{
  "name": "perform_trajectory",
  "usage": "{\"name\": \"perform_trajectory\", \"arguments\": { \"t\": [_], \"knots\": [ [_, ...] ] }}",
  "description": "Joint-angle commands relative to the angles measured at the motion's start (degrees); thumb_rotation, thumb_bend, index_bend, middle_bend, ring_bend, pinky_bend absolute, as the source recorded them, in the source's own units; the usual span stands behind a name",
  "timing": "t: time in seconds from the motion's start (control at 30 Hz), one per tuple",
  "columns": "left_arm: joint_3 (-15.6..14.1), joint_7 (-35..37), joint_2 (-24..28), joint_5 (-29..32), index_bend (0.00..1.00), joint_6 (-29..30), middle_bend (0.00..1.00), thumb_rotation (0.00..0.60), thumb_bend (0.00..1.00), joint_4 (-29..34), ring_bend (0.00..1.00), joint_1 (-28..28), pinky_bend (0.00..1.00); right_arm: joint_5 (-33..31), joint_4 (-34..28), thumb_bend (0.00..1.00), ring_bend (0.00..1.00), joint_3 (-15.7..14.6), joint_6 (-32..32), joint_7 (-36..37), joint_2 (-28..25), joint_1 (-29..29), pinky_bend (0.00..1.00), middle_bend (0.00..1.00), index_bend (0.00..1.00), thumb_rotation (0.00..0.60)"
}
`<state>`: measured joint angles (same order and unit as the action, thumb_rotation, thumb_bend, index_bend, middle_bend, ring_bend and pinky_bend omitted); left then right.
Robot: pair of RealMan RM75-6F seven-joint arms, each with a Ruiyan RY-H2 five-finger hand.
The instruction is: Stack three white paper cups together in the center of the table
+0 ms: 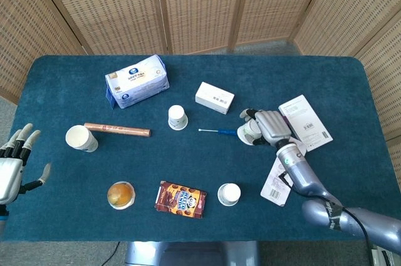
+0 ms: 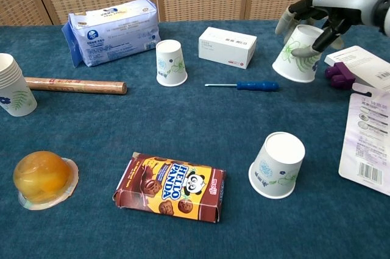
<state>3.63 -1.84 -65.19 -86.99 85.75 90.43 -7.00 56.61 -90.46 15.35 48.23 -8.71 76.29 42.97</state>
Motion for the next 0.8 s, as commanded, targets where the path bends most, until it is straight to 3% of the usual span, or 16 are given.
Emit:
{"name": "perform_trajectory", "arguments": {
  "t": [0.03,0.3,0.8],
  "knots": [
    [-0.03,0.02,0.17,-0.16,0.00,0.23,0.00,0.295,0.47,0.15,0.00,0.06,0.20,1.90,-3.57,0.39,0.39,-1.10,0.35,1.58,-2.78,-1.48,0.77,0.38,0.29,0.600],
    [-0.15,-0.18,0.55,-0.28,0.00,1.01,0.00,0.291,0.47,0.84,0.00,0.49,0.20,9.36,-8.41,0.38,0.39,-2.95,0.27,8.36,-7.60,-4.17,0.77,0.38,0.29,0.600],
    [-0.14,-0.99,0.99,-0.17,0.00,2.06,0.00,0.291,0.47,2.37,0.00,1.13,0.20,25.63,-10.44,0.37,0.39,-8.01,1.83,20.89,-12.31,-7.15,0.76,0.38,0.29,0.600]
  ]
}}
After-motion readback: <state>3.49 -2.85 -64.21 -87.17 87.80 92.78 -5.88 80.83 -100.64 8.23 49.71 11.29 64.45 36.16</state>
